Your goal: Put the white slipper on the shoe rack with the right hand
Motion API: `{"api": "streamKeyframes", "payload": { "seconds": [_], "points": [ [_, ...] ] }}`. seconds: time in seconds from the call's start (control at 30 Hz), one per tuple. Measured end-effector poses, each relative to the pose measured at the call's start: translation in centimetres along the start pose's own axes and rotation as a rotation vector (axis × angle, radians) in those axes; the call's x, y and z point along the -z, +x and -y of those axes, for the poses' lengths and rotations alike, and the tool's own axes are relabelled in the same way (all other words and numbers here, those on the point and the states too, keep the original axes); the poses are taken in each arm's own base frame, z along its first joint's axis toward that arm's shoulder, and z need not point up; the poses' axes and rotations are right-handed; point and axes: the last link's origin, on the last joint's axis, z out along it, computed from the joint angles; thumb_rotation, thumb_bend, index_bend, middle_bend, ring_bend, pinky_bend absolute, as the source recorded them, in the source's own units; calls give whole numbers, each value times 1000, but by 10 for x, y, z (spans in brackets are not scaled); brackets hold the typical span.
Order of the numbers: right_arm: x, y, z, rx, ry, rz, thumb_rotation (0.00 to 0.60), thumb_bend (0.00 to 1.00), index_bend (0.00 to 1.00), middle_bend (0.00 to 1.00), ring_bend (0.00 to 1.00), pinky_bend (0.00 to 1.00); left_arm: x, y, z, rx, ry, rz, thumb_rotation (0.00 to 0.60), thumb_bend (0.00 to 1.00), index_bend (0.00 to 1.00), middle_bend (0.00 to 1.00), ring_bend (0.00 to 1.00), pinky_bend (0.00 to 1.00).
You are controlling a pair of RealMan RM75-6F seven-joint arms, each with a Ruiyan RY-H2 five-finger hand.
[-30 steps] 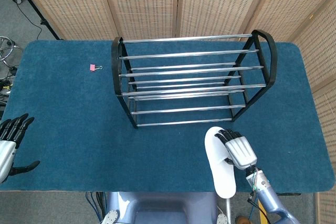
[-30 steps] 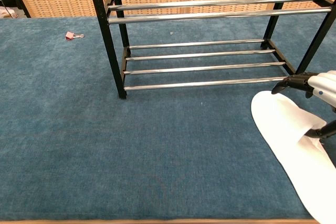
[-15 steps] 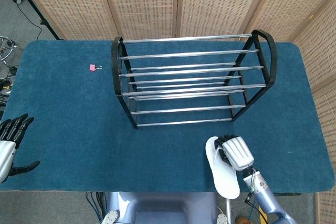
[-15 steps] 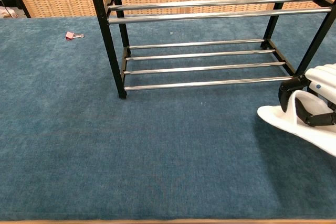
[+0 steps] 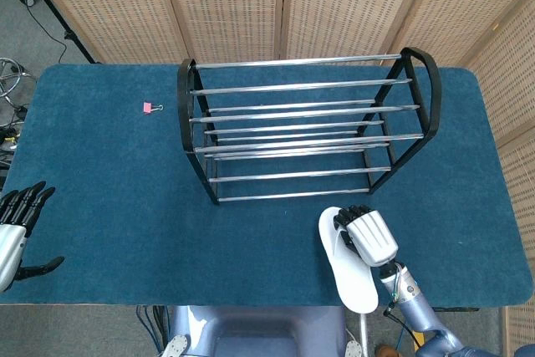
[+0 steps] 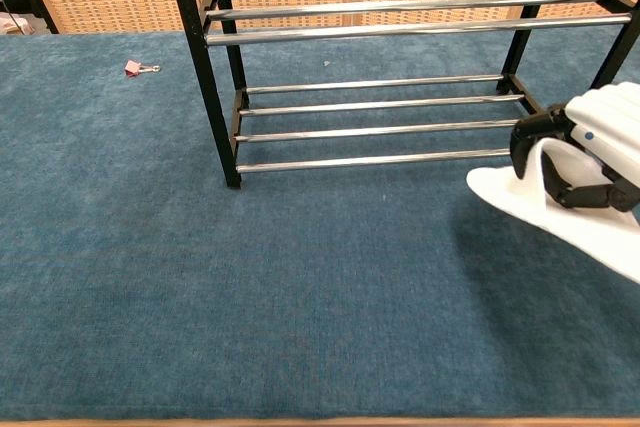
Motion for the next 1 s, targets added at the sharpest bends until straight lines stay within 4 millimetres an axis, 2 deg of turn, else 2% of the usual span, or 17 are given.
{"api": "streamKeyframes", "payload": {
  "seconds": [0.2, 0.37, 0.77, 1.0],
  "points": [
    [-14, 2, 3, 0, 3, -44, 600, 719, 571, 555, 521, 590, -1, 0, 1, 3, 4, 0, 600, 0, 0, 0, 0, 0],
    [-15, 7, 4, 5, 3, -73, 600, 719, 571, 555, 521, 590, -1, 1, 2, 10, 7, -3, 600, 0, 0, 0, 0, 0],
    [-12, 48, -6, 53, 70, -155, 600, 719, 572, 556, 521, 590, -1, 1, 1, 2, 6, 1, 600, 0, 0, 0, 0, 0],
    [-13, 73, -1, 41, 101, -225, 600, 718, 574, 558, 521, 590, -1, -2, 0, -6, 5, 6, 600, 0, 0, 0, 0, 0]
  ]
}}
